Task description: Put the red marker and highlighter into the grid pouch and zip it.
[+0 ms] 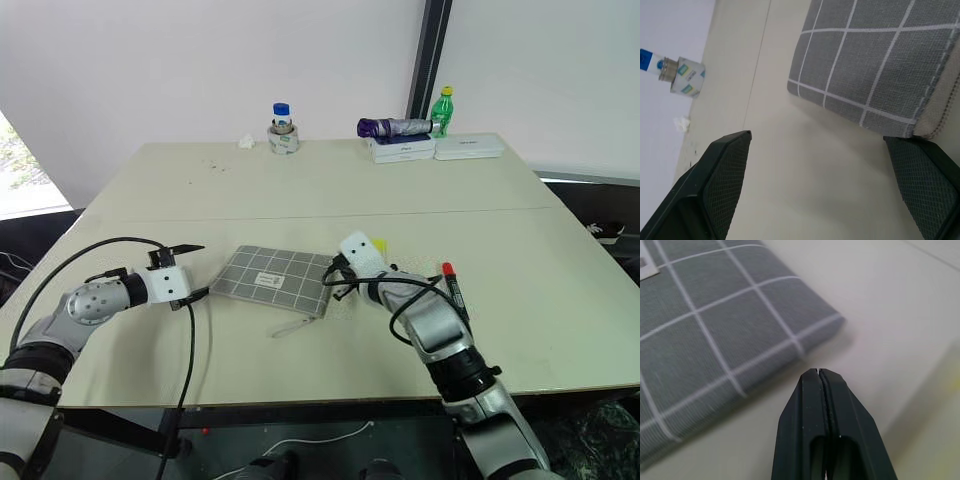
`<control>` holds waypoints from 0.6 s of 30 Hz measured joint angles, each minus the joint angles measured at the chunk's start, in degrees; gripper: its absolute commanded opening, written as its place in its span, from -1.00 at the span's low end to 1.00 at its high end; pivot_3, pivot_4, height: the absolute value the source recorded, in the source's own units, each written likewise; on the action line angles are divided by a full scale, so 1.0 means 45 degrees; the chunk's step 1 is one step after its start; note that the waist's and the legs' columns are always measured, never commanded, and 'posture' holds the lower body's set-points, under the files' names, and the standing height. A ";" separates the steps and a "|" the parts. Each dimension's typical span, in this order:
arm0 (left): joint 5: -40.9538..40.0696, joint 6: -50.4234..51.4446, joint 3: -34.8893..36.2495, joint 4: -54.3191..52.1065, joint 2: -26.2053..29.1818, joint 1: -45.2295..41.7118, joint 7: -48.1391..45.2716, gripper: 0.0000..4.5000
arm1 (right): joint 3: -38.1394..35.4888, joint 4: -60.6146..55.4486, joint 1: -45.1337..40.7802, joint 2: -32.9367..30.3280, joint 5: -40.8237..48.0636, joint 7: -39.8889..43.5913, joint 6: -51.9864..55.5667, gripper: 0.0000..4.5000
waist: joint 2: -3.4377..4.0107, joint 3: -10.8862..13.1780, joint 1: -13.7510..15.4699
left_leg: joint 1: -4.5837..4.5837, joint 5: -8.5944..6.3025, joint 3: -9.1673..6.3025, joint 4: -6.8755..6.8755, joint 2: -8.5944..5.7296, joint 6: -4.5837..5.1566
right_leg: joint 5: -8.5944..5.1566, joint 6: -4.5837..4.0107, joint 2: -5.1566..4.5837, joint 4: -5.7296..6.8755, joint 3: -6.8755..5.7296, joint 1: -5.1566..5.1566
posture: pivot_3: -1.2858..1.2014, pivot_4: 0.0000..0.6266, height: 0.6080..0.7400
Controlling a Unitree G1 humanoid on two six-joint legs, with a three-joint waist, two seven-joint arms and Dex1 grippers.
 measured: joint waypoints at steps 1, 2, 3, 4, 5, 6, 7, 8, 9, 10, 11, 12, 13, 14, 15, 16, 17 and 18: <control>-0.0017 -0.0019 -0.0004 0.0000 -0.0013 -0.0011 -0.0060 1.00 | 0.0065 0.0275 -0.0148 0.0060 -0.0095 -0.0001 -0.0119 -0.99 | 0.0000 0.0000 -0.0004 | 0.0000 0.0000 0.0000 0.0000 -0.0002 0.0000 | 0.0001 0.0001 0.0000 0.0000 0.0002 -0.0001 | 0.03 -0.52 0.94; -0.0032 -0.0040 -0.0006 -0.0001 -0.0022 -0.0017 -0.0103 1.00 | 0.0117 0.0524 -0.0302 0.0110 -0.0191 0.0000 -0.0238 -0.99 | 0.0000 0.0000 -0.0006 | 0.0000 0.0000 0.0000 0.0000 -0.0002 0.0000 | 0.0001 0.0002 0.0000 0.0001 0.0003 -0.0001 | 0.03 -0.52 0.94; -0.0060 -0.0054 -0.0007 -0.0002 -0.0038 -0.0019 -0.0151 1.00 | 0.0142 0.0807 -0.0480 0.0172 -0.0327 0.0010 -0.0379 -0.99 | 0.0000 0.0000 -0.0009 | 0.0001 0.0000 -0.0001 0.0000 -0.0001 0.0000 | 0.0001 0.0002 0.0002 0.0004 0.0003 -0.0003 | 0.03 -0.52 0.94; -0.0127 -0.0070 -0.0006 -0.0008 -0.0075 -0.0016 -0.0221 1.00 | 0.0142 0.1061 -0.0622 0.0227 -0.0403 0.0018 -0.0548 -0.99 | 0.0001 0.0000 -0.0008 | 0.0001 0.0000 -0.0001 0.0000 -0.0001 0.0000 | 0.0001 0.0002 0.0003 0.0005 0.0003 -0.0004 | 0.03 -0.52 0.94; -0.0203 -0.0073 -0.0005 -0.0016 -0.0111 -0.0015 -0.0316 1.00 | 0.0142 0.1377 -0.0777 0.0307 -0.0480 0.0045 -0.0714 -0.99 | 0.0001 0.0000 -0.0013 | 0.0001 0.0001 -0.0001 0.0000 -0.0001 -0.0001 | 0.0001 0.0002 0.0004 0.0006 0.0003 -0.0004 | 0.03 -0.52 0.94; -0.0284 -0.0073 -0.0007 -0.0081 -0.0152 0.0002 -0.0414 1.00 | 0.0151 0.1797 -0.0967 0.0434 -0.0592 0.0083 -0.0934 -0.99 | 0.0001 0.0000 -0.0022 | 0.0001 0.0001 0.0000 0.0000 -0.0001 -0.0001 | 0.0001 0.0002 0.0004 0.0007 0.0005 -0.0006 | 0.03 -0.52 0.94; -0.0329 -0.0074 -0.0008 -0.0142 -0.0198 0.0017 -0.0501 1.00 | 0.0177 0.2096 -0.1087 0.0511 -0.0682 0.0120 -0.1125 -0.99 | 0.0001 0.0000 -0.0020 | 0.0001 0.0001 0.0000 0.0000 -0.0001 -0.0001 | 0.0001 0.0002 0.0004 0.0007 0.0006 -0.0005 | 0.03 -0.52 0.94; -0.0396 -0.0072 -0.0006 -0.0189 -0.0227 0.0032 -0.0581 1.00 | 0.0220 0.2293 -0.1165 0.0553 -0.0776 0.0154 -0.1250 -0.99 | 0.0001 0.0000 -0.0019 | 0.0002 0.0001 0.0000 0.0000 -0.0001 -0.0001 | 0.0001 0.0002 0.0005 0.0007 0.0006 -0.0004 | 0.03 -0.52 0.94; -0.0541 -0.0060 -0.0007 -0.0319 -0.0279 0.0103 -0.0714 1.00 | 0.0291 0.2696 -0.1317 0.0623 -0.0911 0.0229 -0.1536 -0.99 | 0.0001 0.0000 -0.0026 | 0.0001 0.0001 0.0001 0.0000 -0.0001 -0.0001 | 0.0001 0.0002 0.0005 0.0008 0.0007 -0.0006 | 0.03 -0.52 0.94; -0.0650 -0.0048 0.0000 -0.0431 -0.0336 0.0178 -0.0807 1.00 | 0.0309 0.2929 -0.1399 0.0669 -0.0963 0.0275 -0.1695 -0.99 | 0.0001 0.0000 -0.0026 | 0.0001 0.0002 0.0001 0.0000 0.0000 -0.0002 | 0.0001 0.0002 0.0004 0.0009 0.0010 -0.0007 | 0.03 -0.52 0.94; -0.0828 0.0000 0.0000 -0.0558 -0.0383 0.0255 -0.0947 1.00 | 0.0339 0.3214 -0.1510 0.0730 -0.1055 0.0337 -0.1903 -0.99 | 0.0001 0.0000 -0.0033 | 0.0001 0.0002 0.0001 0.0000 0.0000 -0.0003 | 0.0001 0.0002 0.0005 0.0011 0.0010 -0.0009 | 0.03 -0.52 0.94; -0.0965 0.0042 0.0002 -0.0738 -0.0419 0.0344 -0.1093 1.00 | 0.0358 0.3488 -0.1628 0.0779 -0.1113 0.0393 -0.2125 -0.99 | 0.0001 0.0000 -0.0040 | 0.0001 0.0002 0.0001 0.0000 0.0000 -0.0003 | 0.0001 0.0002 0.0006 0.0015 0.0012 -0.0011 | 0.03 -0.52 0.94; -0.1089 0.0060 -0.0001 -0.0892 -0.0456 0.0425 -0.1210 1.00 | 0.0361 0.3671 -0.1696 0.0820 -0.1195 0.0443 -0.2270 -0.99 | 0.0001 0.0000 -0.0042 | 0.0001 0.0002 0.0002 -0.0001 0.0000 -0.0003 | 0.0001 0.0002 0.0006 0.0016 0.0013 -0.0011 | 0.03 -0.52 0.94; -0.1183 0.0103 0.0001 -0.1063 -0.0492 0.0513 -0.1316 1.00 | 0.0363 0.3892 -0.1779 0.0865 -0.1275 0.0493 -0.2476 -0.99 | 0.0001 0.0000 -0.0046 | 0.0001 0.0002 0.0002 -0.0001 0.0000 -0.0004 | 0.0001 0.0002 0.0007 0.0018 0.0015 -0.0015 | 0.03 -0.52 0.94; -0.1278 0.0181 0.0001 -0.1228 -0.0504 0.0600 -0.1404 1.00 | 0.0362 0.4053 -0.1839 0.0896 -0.1344 0.0549 -0.2641 -0.99 | 0.0001 0.0000 -0.0054 | 0.0001 0.0002 0.0003 -0.0001 0.0001 -0.0004 | 0.0001 0.0002 0.0008 0.0020 0.0018 -0.0017 | 0.03 -0.52 0.94; -0.1351 0.0274 0.0002 -0.1370 -0.0503 0.0672 -0.1460 1.00 | 0.0361 0.4165 -0.1869 0.0907 -0.1383 0.0580 -0.2762 -0.99 | 0.0001 0.0000 -0.0060 | 0.0001 0.0003 0.0004 -0.0001 0.0001 -0.0004 | 0.0001 0.0002 0.0008 0.0021 0.0021 -0.0019 | 0.03 -0.52 0.94; -0.1412 0.0332 0.0013 -0.1513 -0.0502 0.0764 -0.1492 1.00 | 0.0356 0.4258 -0.1878 0.0918 -0.1439 0.0604 -0.2917 -0.99 | 0.0001 0.0000 -0.0067 | 0.0001 0.0002 0.0007 -0.0001 0.0002 -0.0004 | 0.0001 0.0002 0.0008 0.0021 0.0023 -0.0020 | 0.03 -0.52 0.94; -0.1435 0.0353 0.0016 -0.1603 -0.0502 0.0813 -0.1510 1.00 | 0.0349 0.4335 -0.1883 0.0919 -0.1458 0.0625 -0.3018 -0.99 | 0.0001 0.0000 -0.0071 | 0.0001 0.0002 0.0008 -0.0001 0.0002 -0.0004 | 0.0001 0.0002 0.0009 0.0023 0.0026 -0.0021 | 0.03 -0.52 0.94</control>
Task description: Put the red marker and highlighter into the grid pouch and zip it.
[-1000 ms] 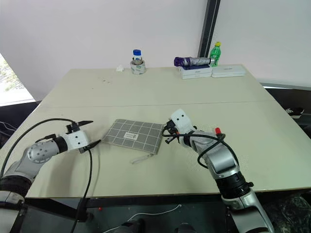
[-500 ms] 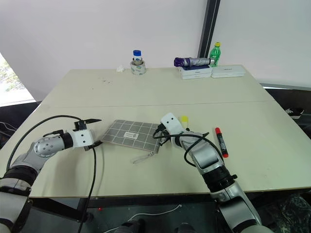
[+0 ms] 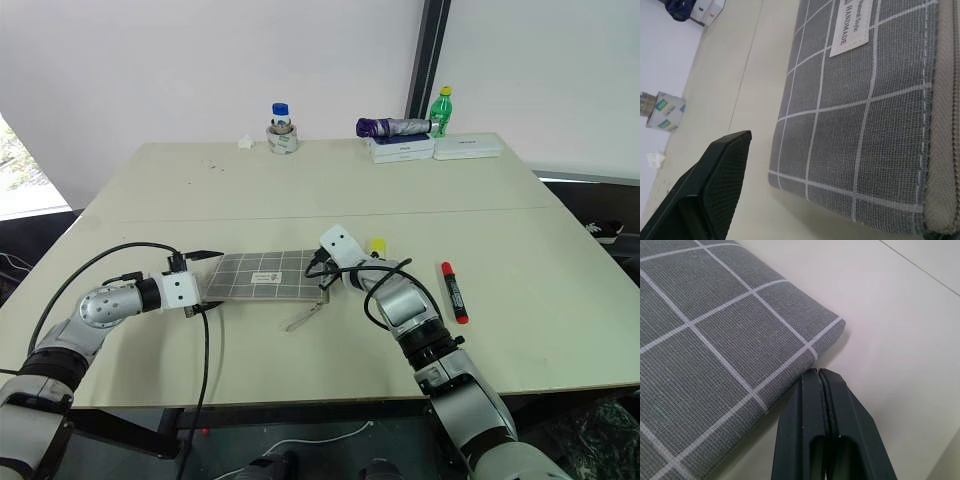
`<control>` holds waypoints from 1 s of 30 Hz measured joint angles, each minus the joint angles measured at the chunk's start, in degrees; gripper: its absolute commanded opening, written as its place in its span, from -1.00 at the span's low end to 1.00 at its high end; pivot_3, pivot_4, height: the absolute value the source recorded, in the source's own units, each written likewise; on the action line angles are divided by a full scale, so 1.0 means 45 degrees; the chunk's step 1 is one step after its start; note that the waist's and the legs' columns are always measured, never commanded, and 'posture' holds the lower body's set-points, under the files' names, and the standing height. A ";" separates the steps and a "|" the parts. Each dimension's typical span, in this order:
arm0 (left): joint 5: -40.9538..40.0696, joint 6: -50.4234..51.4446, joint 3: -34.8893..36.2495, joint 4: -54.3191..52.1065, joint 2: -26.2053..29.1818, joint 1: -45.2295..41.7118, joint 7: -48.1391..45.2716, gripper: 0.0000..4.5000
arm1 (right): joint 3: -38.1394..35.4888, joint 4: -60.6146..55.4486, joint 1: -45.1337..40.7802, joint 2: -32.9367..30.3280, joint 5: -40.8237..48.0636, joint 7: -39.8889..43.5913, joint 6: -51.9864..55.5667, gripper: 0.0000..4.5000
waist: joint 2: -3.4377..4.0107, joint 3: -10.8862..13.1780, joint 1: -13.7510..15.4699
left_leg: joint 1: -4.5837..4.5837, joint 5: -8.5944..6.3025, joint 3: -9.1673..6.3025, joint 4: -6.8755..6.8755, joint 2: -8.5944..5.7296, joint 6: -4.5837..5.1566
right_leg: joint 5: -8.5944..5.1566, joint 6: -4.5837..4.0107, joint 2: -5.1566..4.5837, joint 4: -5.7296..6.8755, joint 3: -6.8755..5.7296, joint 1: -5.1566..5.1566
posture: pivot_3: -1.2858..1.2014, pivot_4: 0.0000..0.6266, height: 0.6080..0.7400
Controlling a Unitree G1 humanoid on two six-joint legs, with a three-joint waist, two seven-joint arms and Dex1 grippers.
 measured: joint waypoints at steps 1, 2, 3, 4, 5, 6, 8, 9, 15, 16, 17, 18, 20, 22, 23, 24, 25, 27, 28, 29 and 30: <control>-0.0101 0.0081 0.0016 -0.0139 0.0002 0.0090 -0.0078 1.00 | -0.0002 0.0076 -0.0007 0.0004 -0.0018 0.0056 -0.0103 -0.99 | 0.0000 0.0000 -0.0009 | 0.0000 0.0000 0.0002 0.0000 0.0000 0.0000 | 0.0000 0.0000 0.0000 0.0001 0.0002 -0.0002 | 0.03 -0.52 0.94; -0.0234 0.0183 0.0022 -0.0326 0.0003 0.0209 -0.0159 1.00 | -0.0001 0.0126 -0.0018 0.0009 -0.0051 0.0103 -0.0214 -0.99 | 0.0000 0.0000 -0.0026 | 0.0000 0.0000 0.0005 0.0000 0.0001 0.0000 | 0.0000 0.0000 0.0000 0.0004 0.0006 -0.0006 | 0.03 -0.52 0.94; -0.0300 0.0216 0.0029 -0.0455 0.0002 0.0301 -0.0206 1.00 | -0.0001 0.0196 -0.0053 0.0014 -0.0097 0.0147 -0.0303 -0.99 | 0.0000 0.0000 -0.0046 | 0.0000 0.0000 0.0005 0.0000 0.0001 0.0000 | 0.0000 0.0000 0.0000 0.0008 0.0008 -0.0006 | 0.03 -0.52 0.94; -0.0385 0.0274 0.0036 -0.0594 0.0002 0.0397 -0.0260 1.00 | -0.0002 0.0294 -0.0113 0.0020 -0.0124 0.0199 -0.0416 -0.99 | 0.0000 0.0000 -0.0072 | 0.0000 0.0000 0.0005 0.0000 0.0001 0.0000 | 0.0000 0.0000 0.0000 0.0012 0.0009 -0.0008 | 0.03 -0.52 0.94; -0.0470 0.0335 0.0033 -0.0771 0.0001 0.0495 -0.0333 1.00 | -0.0003 0.0338 -0.0147 0.0030 -0.0141 0.0243 -0.0551 -0.99 | 0.0000 0.0000 -0.0100 | 0.0000 0.0001 0.0004 0.0000 0.0001 -0.0001 | 0.0000 0.0000 0.0000 0.0015 0.0009 -0.0009 | 0.03 -0.52 0.94; -0.0521 0.0409 0.0032 -0.0881 -0.0010 0.0544 -0.0385 1.00 | -0.0003 0.0338 -0.0163 0.0047 -0.0151 0.0293 -0.0626 -0.99 | 0.0000 0.0000 -0.0127 | 0.0000 0.0001 0.0004 0.0000 0.0001 -0.0002 | 0.0000 0.0000 0.0000 0.0021 0.0010 -0.0010 | 0.03 -0.52 0.94; -0.0600 0.0538 0.0031 -0.1125 -0.0020 0.0628 -0.0532 1.00 | -0.0002 0.0351 -0.0164 0.0094 -0.0216 0.0403 -0.0763 -0.99 | 0.0000 0.0000 -0.0179 | 0.0001 0.0002 0.0004 0.0000 0.0001 -0.0003 | 0.0000 0.0000 0.0001 0.0028 0.0010 -0.0013 | 0.03 -0.52 0.94; -0.0709 0.0566 0.0030 -0.1319 -0.0050 0.0741 -0.0624 1.00 | 0.0000 0.0361 -0.0164 0.0138 -0.0261 0.0453 -0.0844 -0.99 | 0.0000 0.0000 -0.0214 | 0.0001 0.0002 0.0004 0.0000 0.0001 -0.0003 | 0.0000 0.0000 0.0001 0.0031 0.0012 -0.0015 | 0.03 -0.52 0.94; -0.1369 0.0966 0.0017 -0.2558 -0.0185 0.1441 -0.1278 0.88 | -0.0002 0.0627 -0.0186 0.0340 -0.0423 0.0581 -0.1093 -1.00 | 0.0000 0.0000 -0.0275 | 0.0003 0.0005 0.0010 -0.0001 0.0008 -0.0008 | -0.0002 -0.0001 0.0006 0.0080 0.0057 -0.0053 | 0.03 -0.52 0.94; -0.1493 0.1059 0.0018 -0.2785 -0.0186 0.1575 -0.1404 0.76 | -0.0002 0.0699 -0.0187 0.0356 -0.0446 0.0588 -0.1107 -1.00 | 0.0000 0.0000 -0.0277 | 0.0003 0.0005 0.0010 -0.0001 0.0010 -0.0008 | -0.0002 -0.0001 0.0009 0.0082 0.0062 -0.0056 | 0.03 -0.52 0.94; -0.1611 0.1107 0.0015 -0.3056 -0.0170 0.1785 -0.1595 0.58 | -0.0003 0.0793 -0.0197 0.0400 -0.0475 0.0590 -0.1125 -1.00 | 0.0000 0.0000 -0.0278 | 0.0004 0.0006 0.0011 -0.0001 0.0011 -0.0009 | -0.0002 -0.0001 0.0010 0.0084 0.0065 -0.0058 | 0.03 -0.52 0.94; -0.1642 0.1145 0.0013 -0.3229 -0.0168 0.1956 -0.1685 0.43 | -0.0003 0.0838 -0.0196 0.0439 -0.0484 0.0592 -0.1126 -1.00 | 0.0001 0.0000 -0.0279 | 0.0004 0.0006 0.0010 -0.0002 0.0012 -0.0009 | -0.0002 -0.0001 0.0010 0.0086 0.0069 -0.0061 | 0.03 -0.52 0.94; -0.1738 0.1318 0.0005 -0.3411 -0.0168 0.2205 -0.1910 -0.05 | -0.0004 0.0873 -0.0197 0.0508 -0.0504 0.0594 -0.1145 -1.00 | 0.0001 0.0001 -0.0278 | 0.0004 0.0006 0.0010 -0.0002 0.0014 -0.0009 | -0.0002 -0.0002 0.0015 0.0089 0.0071 -0.0065 | 0.03 -0.52 0.94; -0.1791 0.1399 0.0011 -0.3506 -0.0141 0.2300 -0.1958 -0.48 | -0.0009 0.0911 -0.0197 0.0557 -0.0541 0.0594 -0.1161 -1.00 | 0.0001 0.0001 -0.0276 | 0.0004 0.0006 0.0010 -0.0002 0.0015 -0.0009 | -0.0002 -0.0002 0.0016 0.0091 0.0074 -0.0066 | 0.03 -0.52 0.94; -0.1807 0.1432 0.0031 -0.3548 -0.0111 0.2354 -0.1937 -0.68 | -0.0009 0.0920 -0.0197 0.0578 -0.0562 0.0594 -0.1166 -1.00 | 0.0001 0.0000 -0.0273 | 0.0004 0.0006 0.0010 -0.0001 0.0015 -0.0010 | -0.0002 -0.0002 0.0016 0.0091 0.0076 -0.0066 | 0.03 -0.52 0.94; -0.1848 0.1546 0.0069 -0.3587 -0.0095 0.2396 -0.1911 -0.68 | -0.0009 0.0922 -0.0197 0.0587 -0.0578 0.0594 -0.1176 -1.00 | 0.0001 0.0000 -0.0264 | 0.0004 0.0006 0.0010 -0.0001 0.0015 -0.0009 | -0.0002 -0.0002 0.0016 0.0091 0.0077 -0.0065 | 0.03 -0.52 0.94; -0.1912 0.1657 0.0179 -0.3661 -0.0096 0.2465 -0.1868 -0.68 | -0.0009 0.0923 -0.0196 0.0606 -0.0589 0.0595 -0.1197 -1.00 | 0.0000 0.0000 -0.0264 | 0.0004 0.0006 0.0010 -0.0001 0.0015 -0.0009 | -0.0002 -0.0002 0.0016 0.0091 0.0078 -0.0065 | 0.03 -0.52 0.94; -0.2390 0.2138 0.0386 -0.3973 -0.0094 0.2614 -0.1997 -0.43 | -0.0009 0.0932 -0.0197 0.0636 -0.0601 0.0596 -0.1276 -1.00 | 0.0001 0.0001 -0.0268 | 0.0004 0.0006 0.0009 -0.0001 0.0017 -0.0010 | -0.0002 -0.0002 0.0015 0.0093 0.0081 -0.0068 | 0.03 -0.52 0.94; -0.2657 0.2315 0.0468 -0.4137 -0.0093 0.2698 -0.2087 -0.28 | -0.0009 0.0936 -0.0197 0.0639 -0.0603 0.0596 -0.1308 -1.00 | 0.0001 0.0000 -0.0271 | 0.0004 0.0006 0.0010 -0.0001 0.0019 -0.0010 | -0.0002 -0.0002 0.0016 0.0094 0.0083 -0.0069 | 0.03 -0.52 0.94; -0.2909 0.2509 0.0588 -0.4410 -0.0088 0.2870 -0.2161 -0.07 | -0.0010 0.0939 -0.0197 0.0649 -0.0606 0.0595 -0.1356 -1.00 | 0.0001 0.0001 -0.0274 | 0.0004 0.0006 0.0011 -0.0001 0.0019 -0.0010 | -0.0002 -0.0002 0.0015 0.0094 0.0086 -0.0071 | 0.03 -0.52 0.94; -0.3110 0.2688 0.0728 -0.4692 -0.0075 0.3067 -0.2223 0.14 | -0.0014 0.0939 -0.0197 0.0650 -0.0609 0.0595 -0.1377 -1.00 | 0.0001 0.0001 -0.0277 | 0.0004 0.0006 0.0011 -0.0002 0.0021 -0.0010 | -0.0003 -0.0002 0.0015 0.0093 0.0087 -0.0072 | 0.03 -0.52 0.94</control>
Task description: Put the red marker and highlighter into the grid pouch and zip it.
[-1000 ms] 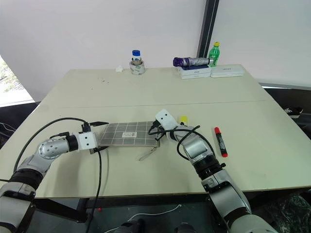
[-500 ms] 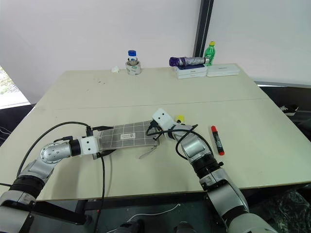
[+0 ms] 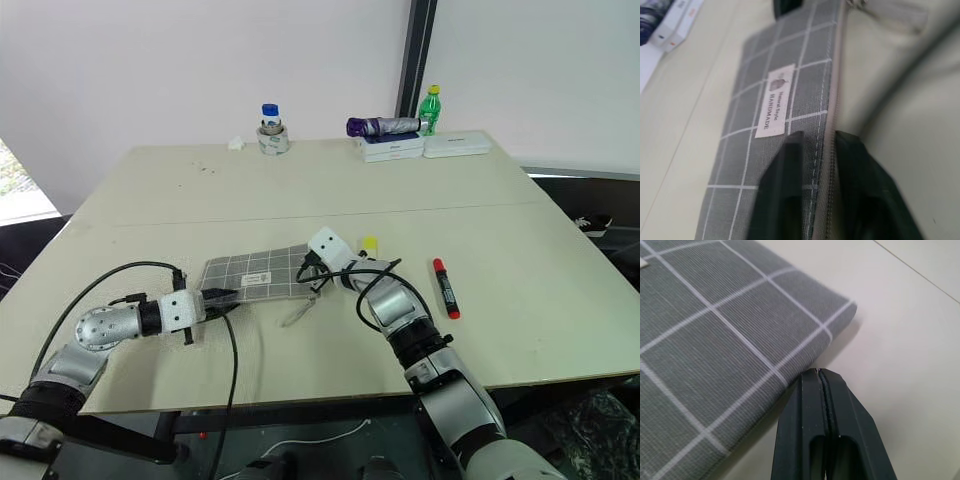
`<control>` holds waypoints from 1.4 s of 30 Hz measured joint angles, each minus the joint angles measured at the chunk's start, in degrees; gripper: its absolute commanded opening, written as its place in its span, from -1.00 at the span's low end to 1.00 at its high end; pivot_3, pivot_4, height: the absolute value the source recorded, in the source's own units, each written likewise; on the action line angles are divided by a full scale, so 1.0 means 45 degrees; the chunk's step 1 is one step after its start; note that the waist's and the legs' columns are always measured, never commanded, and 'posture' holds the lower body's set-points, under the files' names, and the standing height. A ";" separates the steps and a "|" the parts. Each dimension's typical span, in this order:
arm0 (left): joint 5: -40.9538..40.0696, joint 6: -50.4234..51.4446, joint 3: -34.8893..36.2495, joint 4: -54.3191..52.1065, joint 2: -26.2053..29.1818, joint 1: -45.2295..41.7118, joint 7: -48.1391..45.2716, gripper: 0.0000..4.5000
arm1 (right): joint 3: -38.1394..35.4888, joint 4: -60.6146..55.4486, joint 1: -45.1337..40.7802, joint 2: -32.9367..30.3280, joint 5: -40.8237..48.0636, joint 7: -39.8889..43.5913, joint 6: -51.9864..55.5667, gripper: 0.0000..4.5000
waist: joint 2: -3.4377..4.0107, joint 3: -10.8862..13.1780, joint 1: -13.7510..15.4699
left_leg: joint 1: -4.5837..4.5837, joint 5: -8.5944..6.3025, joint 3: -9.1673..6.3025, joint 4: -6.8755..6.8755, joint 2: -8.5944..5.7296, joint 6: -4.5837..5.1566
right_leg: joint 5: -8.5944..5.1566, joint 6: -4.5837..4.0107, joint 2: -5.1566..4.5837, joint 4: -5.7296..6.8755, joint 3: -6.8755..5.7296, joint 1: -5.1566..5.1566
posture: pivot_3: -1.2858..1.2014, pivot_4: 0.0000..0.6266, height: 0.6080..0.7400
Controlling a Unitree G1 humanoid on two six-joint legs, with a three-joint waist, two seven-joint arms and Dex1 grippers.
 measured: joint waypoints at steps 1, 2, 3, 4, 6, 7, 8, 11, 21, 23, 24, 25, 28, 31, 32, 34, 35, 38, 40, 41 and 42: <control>-0.0137 0.0111 0.0074 -0.0208 0.0043 0.0145 -0.0058 0.34 | -0.0008 0.0005 0.0001 -0.0005 -0.0002 -0.0001 -0.0003 -1.00 | 0.0000 0.0000 0.0001 | 0.0000 0.0000 -0.0001 0.0000 0.0001 0.0000 | 0.0000 0.0000 0.0000 0.0000 0.0000 -0.0001 | 0.03 -0.52 0.94; -0.0251 0.0264 0.0142 -0.0456 0.0126 0.0317 -0.0145 0.55 | -0.0025 0.0007 -0.0001 -0.0004 -0.0002 -0.0002 -0.0004 -1.00 | 0.0000 0.0000 0.0001 | 0.0000 0.0000 0.0000 -0.0001 0.0002 0.0000 | 0.0000 -0.0001 0.0001 0.0001 0.0000 -0.0002 | 0.03 -0.52 0.94; -0.0396 0.0408 0.0235 -0.0739 0.0281 0.0548 -0.0229 0.83 | -0.0032 0.0009 -0.0001 -0.0003 -0.0002 -0.0003 -0.0011 -1.00 | 0.0000 0.0000 -0.0003 | 0.0000 0.0000 0.0000 -0.0001 0.0006 0.0000 | 0.0000 -0.0001 0.0002 0.0002 0.0001 -0.0004 | 0.03 -0.52 0.94; -0.0477 0.0548 0.0376 -0.1015 0.0506 0.0826 -0.0261 0.98 | -0.0056 0.0010 0.0000 -0.0008 -0.0003 -0.0006 -0.0013 -1.00 | 0.0000 0.0000 -0.0018 | 0.0000 0.0000 0.0003 -0.0004 0.0007 0.0000 | -0.0001 -0.0002 0.0002 0.0003 0.0006 -0.0009 | 0.03 -0.52 0.94; -0.0481 0.0690 0.0778 -0.1201 0.0900 0.1187 -0.0284 0.98 | -0.0113 0.0016 0.0001 -0.0064 -0.0009 -0.0018 -0.0014 -1.00 | 0.0001 0.0000 -0.0012 | 0.0000 0.0000 0.0005 -0.0007 0.0011 0.0000 | -0.0001 -0.0003 0.0006 0.0007 0.0008 -0.0014 | 0.03 -0.52 0.94; -0.0484 0.0770 0.0982 -0.1274 0.1054 0.1358 -0.0274 0.98 | -0.0132 0.0016 0.0001 -0.0066 -0.0009 -0.0021 -0.0015 -1.00 | 0.0001 0.0001 -0.0010 | 0.0000 0.0000 0.0007 -0.0007 0.0011 0.0000 | -0.0001 -0.0003 0.0006 0.0007 0.0009 -0.0013 | 0.03 -0.52 0.94; -0.0483 0.0817 0.1148 -0.1300 0.1166 0.1455 -0.0250 0.98 | -0.0138 0.0020 0.0002 -0.0071 -0.0012 -0.0022 -0.0015 -1.00 | 0.0001 0.0001 -0.0008 | 0.0000 0.0000 0.0009 -0.0007 0.0012 0.0000 | -0.0001 -0.0003 0.0005 0.0006 0.0011 -0.0013 | 0.03 -0.52 0.94; -0.0417 0.0824 0.1546 -0.1275 0.1271 0.1757 -0.0084 0.98 | -0.0175 0.0019 0.0002 -0.0026 -0.0011 -0.0023 -0.0017 -1.00 | 0.0001 0.0001 0.0027 | 0.0000 0.0000 0.0011 -0.0004 0.0012 0.0000 | -0.0001 -0.0003 0.0005 0.0005 0.0012 -0.0010 | 0.03 -0.52 0.94; 0.1843 -0.1167 0.1984 0.1377 0.2403 0.1497 0.1803 0.98 | -0.0199 0.0034 0.0000 -0.0013 -0.0016 -0.0016 -0.0145 -1.00 | 0.0001 0.0001 0.0056 | 0.0000 -0.0001 0.0012 -0.0006 0.0009 -0.0001 | -0.0001 -0.0003 0.0006 0.0007 0.0008 -0.0014 | 0.03 -0.52 0.94; 0.2474 -0.1614 0.1906 0.2034 0.2399 0.0904 0.2413 0.98 | -0.0198 0.0109 -0.0013 0.0028 -0.0018 -0.0013 -0.0211 -1.00 | -0.0002 -0.0001 0.0066 | 0.0000 0.0000 0.0013 -0.0003 0.0004 -0.0002 | 0.0000 -0.0003 0.0006 0.0008 0.0006 -0.0010 | 0.03 -0.52 0.94; 0.2782 -0.1890 0.1798 0.2346 0.2372 0.0547 0.2721 0.98 | -0.0197 0.0154 -0.0019 0.0058 -0.0023 -0.0012 -0.0238 -1.00 | -0.0002 -0.0001 0.0067 | 0.0000 0.0001 0.0014 -0.0003 0.0002 -0.0003 | 0.0000 -0.0002 0.0005 0.0008 0.0006 -0.0010 | 0.03 -0.52 0.94; 0.3134 -0.2177 0.1612 0.2655 0.2301 0.0165 0.3057 0.98 | -0.0197 0.0187 -0.0036 0.0088 -0.0028 -0.0013 -0.0248 -1.00 | -0.0002 -0.0001 0.0068 | 0.0000 0.0001 0.0014 -0.0003 0.0000 -0.0003 | 0.0000 -0.0002 0.0005 0.0009 0.0007 -0.0010 | 0.03 -0.52 0.94; 0.3987 -0.2883 0.1046 0.3379 0.2014 -0.0603 0.3813 0.98 | -0.0197 0.0262 -0.0099 0.0159 -0.0048 -0.0017 -0.0260 -1.00 | -0.0002 -0.0001 0.0027 | 0.0000 0.0001 0.0019 -0.0006 -0.0001 -0.0003 | 0.0000 -0.0002 0.0005 0.0013 0.0008 -0.0018 | 0.03 -0.52 0.94; 0.4534 -0.3478 0.0497 0.4035 0.1685 -0.1240 0.4166 0.98 | -0.0216 0.0428 -0.0193 0.0135 -0.0217 -0.0136 -0.0261 -1.00 | -0.0002 -0.0001 0.0009 | -0.0001 0.0002 0.0024 -0.0008 0.0000 -0.0004 | 0.0000 -0.0002 0.0007 0.0020 0.0010 -0.0027 | 0.03 -0.52 0.94; 0.4582 -0.3671 0.0406 0.4188 0.1661 -0.1370 0.4198 0.98 | -0.0228 0.0466 -0.0225 0.0134 -0.0243 -0.0167 -0.0261 -1.00 | -0.0002 -0.0001 -0.0003 | -0.0001 0.0002 0.0024 -0.0008 0.0000 -0.0005 | 0.0000 -0.0002 0.0007 0.0022 0.0012 -0.0028 | 0.03 -0.52 0.94; 0.4685 -0.3980 0.0168 0.4497 0.1667 -0.1657 0.4226 0.98 | -0.0302 0.0522 -0.0310 0.0115 -0.0260 -0.0229 -0.0262 -1.00 | -0.0002 -0.0001 0.0003 | -0.0001 0.0003 0.0024 -0.0008 0.0000 -0.0005 | 0.0000 -0.0002 0.0007 0.0022 0.0012 -0.0028 | 0.03 -0.52 0.94; 0.4712 -0.4155 0.0077 0.4637 0.1666 -0.1760 0.4248 0.98 | -0.0375 0.0523 -0.0324 0.0113 -0.0269 -0.0257 -0.0262 -1.00 | -0.0002 -0.0001 0.0006 | -0.0001 0.0002 0.0023 -0.0008 0.0000 -0.0005 | 0.0000 -0.0002 0.0007 0.0022 0.0012 -0.0026 | 0.03 -0.52 0.94; 0.4724 -0.4471 -0.0089 0.4958 0.1663 -0.1961 0.4206 0.98 | -0.0478 0.0563 -0.0327 0.0084 -0.0288 -0.0305 -0.0262 -1.00 | -0.0002 -0.0001 0.0008 | -0.0001 0.0003 0.0024 -0.0007 -0.0001 -0.0005 | 0.0000 -0.0002 0.0007 0.0022 0.0013 -0.0025 | 0.03 -0.52 0.94; 0.4667 -0.4533 -0.0123 0.5006 0.1620 -0.2006 0.4141 0.98 | -0.0483 0.0646 -0.0327 0.0085 -0.0334 -0.0363 -0.0263 -1.00 | -0.0002 -0.0001 0.0014 | -0.0001 0.0003 0.0024 -0.0007 -0.0001 -0.0005 | 0.0000 -0.0002 0.0007 0.0022 0.0013 -0.0023 | 0.03 -0.52 0.94; 0.4613 -0.4561 -0.0126 0.5040 0.1560 -0.2016 0.4121 0.98 | -0.0491 0.0690 -0.0328 0.0085 -0.0367 -0.0406 -0.0267 -1.00 | -0.0002 -0.0001 0.0022 | -0.0001 0.0003 0.0024 -0.0006 -0.0001 -0.0005 | 0.0000 -0.0002 0.0007 0.0021 0.0013 -0.0021 | 0.03 -0.52 0.94; 0.4555 -0.4630 -0.0136 0.5067 0.1503 -0.2019 0.4098 0.98 | -0.0494 0.0753 -0.0329 0.0085 -0.0379 -0.0432 -0.0275 -1.00 | -0.0003 -0.0002 0.0028 | -0.0001 0.0003 0.0024 -0.0005 -0.0001 -0.0005 | 0.0000 -0.0002 0.0007 0.0021 0.0013 -0.0019 | 0.03 -0.52 0.94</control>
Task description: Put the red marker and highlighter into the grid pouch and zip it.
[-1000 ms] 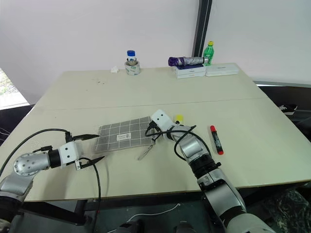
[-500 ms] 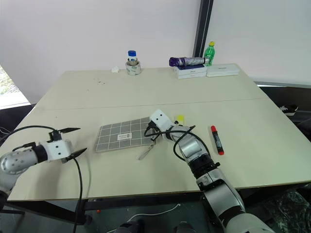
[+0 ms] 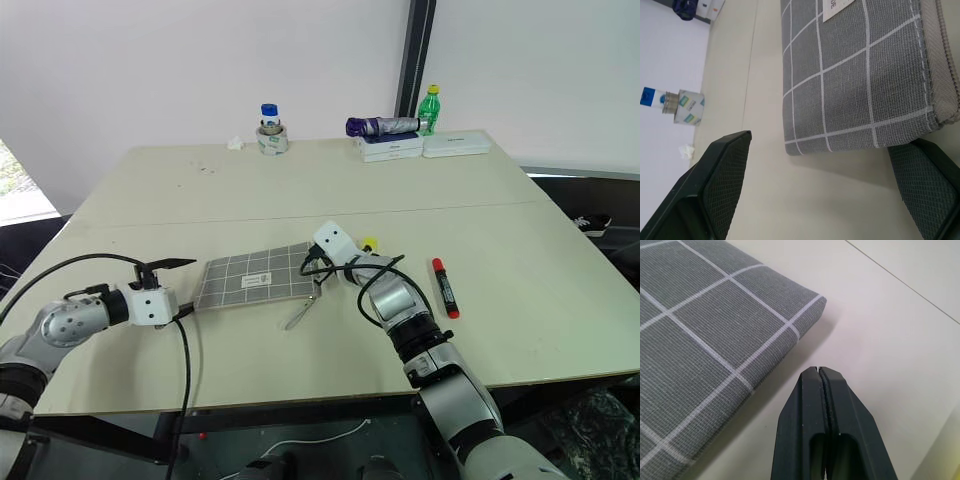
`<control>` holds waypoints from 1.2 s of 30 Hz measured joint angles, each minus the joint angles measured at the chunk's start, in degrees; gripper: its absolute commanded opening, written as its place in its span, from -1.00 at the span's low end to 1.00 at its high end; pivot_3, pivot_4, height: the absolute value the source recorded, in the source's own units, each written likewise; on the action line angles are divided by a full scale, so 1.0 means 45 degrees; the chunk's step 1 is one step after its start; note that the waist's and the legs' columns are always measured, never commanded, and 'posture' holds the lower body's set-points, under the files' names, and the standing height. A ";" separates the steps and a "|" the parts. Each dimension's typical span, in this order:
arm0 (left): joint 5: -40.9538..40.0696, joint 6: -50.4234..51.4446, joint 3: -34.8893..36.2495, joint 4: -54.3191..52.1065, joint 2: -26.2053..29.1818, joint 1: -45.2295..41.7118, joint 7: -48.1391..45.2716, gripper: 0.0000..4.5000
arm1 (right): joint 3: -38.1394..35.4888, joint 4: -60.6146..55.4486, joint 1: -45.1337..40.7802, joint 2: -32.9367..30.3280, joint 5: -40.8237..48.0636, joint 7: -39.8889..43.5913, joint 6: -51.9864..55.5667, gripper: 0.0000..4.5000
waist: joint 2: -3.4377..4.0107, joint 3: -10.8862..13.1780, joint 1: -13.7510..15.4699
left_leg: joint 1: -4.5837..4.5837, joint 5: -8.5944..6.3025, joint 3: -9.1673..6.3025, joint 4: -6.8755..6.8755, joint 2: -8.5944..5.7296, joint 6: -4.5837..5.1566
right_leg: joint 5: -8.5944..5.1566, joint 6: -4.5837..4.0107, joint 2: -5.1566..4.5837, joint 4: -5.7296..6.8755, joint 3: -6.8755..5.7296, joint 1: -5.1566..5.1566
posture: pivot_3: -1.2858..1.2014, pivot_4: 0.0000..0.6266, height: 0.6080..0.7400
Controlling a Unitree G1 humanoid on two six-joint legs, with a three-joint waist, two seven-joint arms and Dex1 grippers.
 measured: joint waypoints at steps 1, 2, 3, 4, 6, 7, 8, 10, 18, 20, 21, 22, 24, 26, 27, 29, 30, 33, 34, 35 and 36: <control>-0.0047 -0.0052 -0.0022 -0.0003 -0.0046 0.0000 -0.0043 0.98 | 0.0000 0.0109 -0.0014 0.0001 -0.0013 -0.0016 -0.0027 -1.00 | 0.0000 0.0000 0.0003 | 0.0000 0.0000 0.0001 0.0000 -0.0001 0.0000 | 0.0000 0.0000 -0.0001 0.0000 0.0000 0.0002 | 0.03 -0.52 0.94; -0.0114 -0.0077 -0.0069 -0.0014 -0.0076 -0.0013 -0.0100 0.98 | 0.0002 0.0284 -0.0054 0.0001 -0.0051 -0.0029 -0.0078 -1.00 | 0.0000 0.0000 0.0006 | 0.0000 0.0000 0.0001 0.0001 -0.0002 0.0000 | 0.0000 0.0000 -0.0001 0.0000 0.0000 0.0003 | 0.03 -0.52 0.94; -0.0187 -0.0104 -0.0112 -0.0025 -0.0102 -0.0019 -0.0150 0.98 | 0.0006 0.0471 -0.0110 0.0000 -0.0121 -0.0038 -0.0150 -1.00 | 0.0000 0.0000 0.0004 | 0.0001 0.0000 0.0000 0.0002 -0.0002 0.0000 | 0.0000 0.0000 -0.0001 0.0000 -0.0001 0.0003 | 0.03 -0.52 0.94; -0.0238 -0.0117 -0.0121 -0.0031 -0.0127 -0.0019 -0.0188 0.98 | 0.0013 0.0673 -0.0201 0.0001 -0.0139 -0.0035 -0.0275 -1.00 | 0.0000 0.0000 -0.0002 | 0.0001 0.0000 0.0001 0.0002 -0.0002 0.0000 | 0.0000 0.0000 -0.0001 0.0000 0.0000 0.0002 | 0.03 -0.52 0.94; -0.0319 -0.0126 -0.0135 -0.0051 -0.0228 -0.0019 -0.0248 0.98 | 0.0032 0.1370 -0.0564 0.0037 -0.0256 -0.0031 -0.0631 -1.00 | 0.0000 0.0000 -0.0009 | 0.0005 0.0001 0.0001 0.0001 -0.0003 -0.0001 | 0.0000 0.0000 -0.0001 0.0001 0.0000 0.0004 | 0.03 -0.52 0.94; -0.0363 -0.0128 -0.0142 -0.0085 -0.0284 -0.0014 -0.0282 0.98 | 0.0034 0.1770 -0.0791 0.0075 -0.0377 -0.0037 -0.0861 -1.00 | 0.0000 0.0000 -0.0006 | 0.0007 0.0001 0.0001 0.0001 -0.0003 -0.0001 | 0.0000 0.0000 -0.0001 0.0001 -0.0001 0.0006 | 0.03 -0.52 0.94; -0.0418 -0.0131 -0.0168 -0.0118 -0.0306 -0.0012 -0.0324 0.98 | 0.0036 0.2059 -0.0954 0.0105 -0.0414 -0.0045 -0.1011 -1.00 | 0.0000 0.0000 -0.0003 | 0.0007 0.0001 0.0001 0.0001 -0.0002 -0.0002 | 0.0000 0.0000 -0.0001 0.0001 -0.0001 0.0007 | 0.03 -0.52 0.94; -0.0535 -0.0131 -0.0207 -0.0155 -0.0314 -0.0005 -0.0428 0.98 | 0.0036 0.2647 -0.1197 0.0187 -0.0497 -0.0047 -0.1418 -1.00 | 0.0000 0.0000 -0.0007 | 0.0007 0.0002 0.0001 0.0001 -0.0002 -0.0002 | 0.0000 0.0000 -0.0001 0.0001 -0.0001 0.0008 | 0.03 -0.52 0.94; -0.1066 -0.0080 -0.0258 -0.0700 -0.0438 0.0328 -0.0859 0.98 | 0.0228 0.3693 -0.1555 0.0357 -0.0899 0.0471 -0.2836 -1.00 | 0.0000 0.0000 -0.0033 | 0.0008 0.0002 -0.0003 0.0000 -0.0002 -0.0003 | 0.0000 0.0000 -0.0001 0.0002 0.0003 0.0004 | 0.03 -0.52 0.94; -0.1153 -0.0052 -0.0265 -0.0849 -0.0483 0.0396 -0.0969 0.98 | 0.0386 0.3707 -0.1554 0.0421 -0.0993 0.0691 -0.3120 -1.00 | 0.0001 0.0000 -0.0034 | 0.0008 0.0002 -0.0003 0.0000 -0.0001 -0.0003 | 0.0000 0.0000 0.0000 0.0003 0.0003 0.0004 | 0.03 -0.52 0.94; -0.1180 -0.0051 -0.0272 -0.0895 -0.0526 0.0413 -0.0986 0.98 | 0.0450 0.3707 -0.1553 0.0469 -0.1021 0.0793 -0.3251 -1.00 | 0.0001 0.0000 -0.0032 | 0.0008 0.0002 -0.0004 0.0000 -0.0001 -0.0003 | 0.0000 0.0000 0.0000 0.0003 0.0002 0.0004 | 0.03 -0.52 0.94; -0.1217 -0.0046 -0.0280 -0.0916 -0.0541 0.0433 -0.0992 0.98 | 0.0494 0.3707 -0.1553 0.0525 -0.1043 0.0845 -0.3344 -1.00 | 0.0000 0.0000 -0.0033 | 0.0009 0.0002 -0.0004 0.0000 -0.0001 -0.0003 | 0.0000 0.0000 0.0000 0.0003 0.0003 0.0004 | 0.03 -0.52 0.94; -0.1289 -0.0025 -0.0308 -0.1069 -0.0545 0.0503 -0.1043 0.98 | 0.0572 0.3707 -0.1552 0.0634 -0.1124 0.0954 -0.3443 -1.00 | 0.0000 0.0000 -0.0026 | 0.0008 0.0002 -0.0006 0.0000 -0.0001 -0.0004 | 0.0000 0.0000 0.0000 0.0003 0.0003 0.0004 | 0.03 -0.52 0.94; -0.1421 -0.0022 -0.0325 -0.1207 -0.0553 0.0611 -0.1144 0.98 | 0.0578 0.3707 -0.1552 0.0696 -0.1157 0.1013 -0.3480 -1.00 | 0.0001 0.0000 -0.0025 | 0.0008 0.0003 -0.0007 0.0000 -0.0001 -0.0005 | 0.0000 0.0000 -0.0001 0.0003 0.0004 0.0004 | 0.03 -0.52 0.94; -0.1514 -0.0017 -0.0324 -0.1320 -0.0554 0.0690 -0.1232 0.98 | 0.0579 0.3707 -0.1551 0.0715 -0.1176 0.1018 -0.3485 -1.00 | 0.0001 0.0000 -0.0028 | 0.0009 0.0004 -0.0008 0.0000 -0.0001 -0.0006 | 0.0000 0.0000 0.0000 0.0003 0.0004 0.0003 | 0.03 -0.52 0.94; -0.1729 -0.0001 -0.0327 -0.1544 -0.0568 0.0860 -0.1378 0.88 | 0.0579 0.3708 -0.1551 0.0719 -0.1267 0.1014 -0.3484 -1.00 | 0.0001 0.0000 -0.0029 | 0.0008 0.0004 -0.0008 -0.0001 0.0000 -0.0007 | 0.0000 0.0000 -0.0001 0.0003 0.0004 0.0003 | 0.03 -0.52 0.94; -0.1872 0.0005 -0.0332 -0.1680 -0.0567 0.0943 -0.1526 0.75 | 0.0578 0.3709 -0.1551 0.0723 -0.1328 0.1005 -0.3481 -1.00 | 0.0001 0.0000 -0.0029 | 0.0008 0.0004 -0.0008 -0.0001 0.0000 -0.0007 | 0.0000 0.0000 0.0000 0.0003 0.0004 0.0002 | 0.03 -0.52 0.94; -0.2289 0.0133 -0.0404 -0.2087 -0.0611 0.1418 -0.2098 0.19 | 0.0563 0.3800 -0.1552 0.0738 -0.1398 0.0930 -0.3480 -1.00 | 0.0001 0.0001 -0.0040 | 0.0008 0.0004 -0.0007 -0.0002 0.0001 -0.0007 | 0.0000 0.0000 0.0000 0.0003 0.0008 -0.0002 | 0.03 -0.52 0.94; -0.2436 0.0226 -0.0427 -0.2165 -0.0652 0.1528 -0.2247 -0.05 | 0.0554 0.3815 -0.1552 0.0737 -0.1405 0.0899 -0.3481 -1.00 | 0.0001 0.0001 -0.0041 | 0.0008 0.0004 -0.0008 -0.0003 0.0002 -0.0007 | 0.0000 0.0000 0.0000 0.0004 0.0008 -0.0002 | 0.03 -0.52 0.94; -0.2563 0.0305 -0.0439 -0.2278 -0.0685 0.1638 -0.2405 -0.28 | 0.0552 0.3825 -0.1552 0.0737 -0.1413 0.0871 -0.3480 -1.00 | 0.0001 0.0001 -0.0034 | 0.0008 0.0005 -0.0009 -0.0003 0.0003 -0.0009 | 0.0000 -0.0001 0.0002 0.0005 0.0007 -0.0002 | 0.03 -0.52 0.94; -0.2670 0.0382 -0.0444 -0.2393 -0.0689 0.1729 -0.2483 -0.51 | 0.0552 0.3830 -0.1552 0.0742 -0.1420 0.0851 -0.3480 -1.00 | 0.0001 0.0000 -0.0032 | 0.0008 0.0006 -0.0008 -0.0003 0.0004 -0.0010 | 0.0000 -0.0001 0.0002 0.0005 0.0007 -0.0001 | 0.03 -0.52 0.94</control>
